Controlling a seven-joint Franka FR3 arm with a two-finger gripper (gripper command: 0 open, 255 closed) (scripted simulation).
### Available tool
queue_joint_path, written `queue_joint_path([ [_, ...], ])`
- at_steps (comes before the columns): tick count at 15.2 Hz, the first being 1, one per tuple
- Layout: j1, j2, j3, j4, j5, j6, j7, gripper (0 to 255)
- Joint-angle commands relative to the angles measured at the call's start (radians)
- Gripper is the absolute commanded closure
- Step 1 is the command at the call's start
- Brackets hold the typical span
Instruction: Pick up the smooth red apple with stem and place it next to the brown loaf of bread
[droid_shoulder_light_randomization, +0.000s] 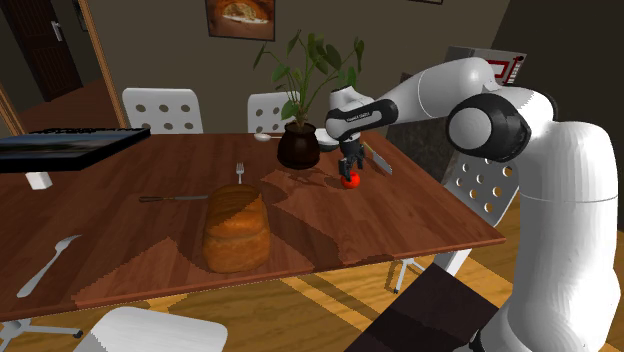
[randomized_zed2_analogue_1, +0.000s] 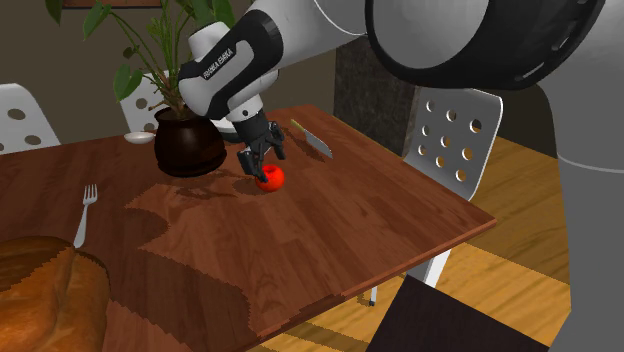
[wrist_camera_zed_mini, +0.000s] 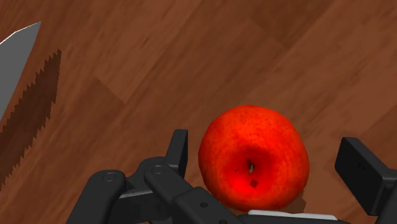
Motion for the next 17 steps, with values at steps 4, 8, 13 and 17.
queue_joint_path([
  [4,-0.009,0.013,-0.004,-0.042,-0.004,0.056,0.002,0],
  [8,-0.009,0.013,-0.004,-0.041,-0.004,0.056,0.002,0],
  [13,-0.009,0.013,-0.004,-0.041,-0.004,0.056,0.002,255],
  [17,-0.008,0.013,-0.004,-0.041,-0.004,0.056,0.003,255],
])
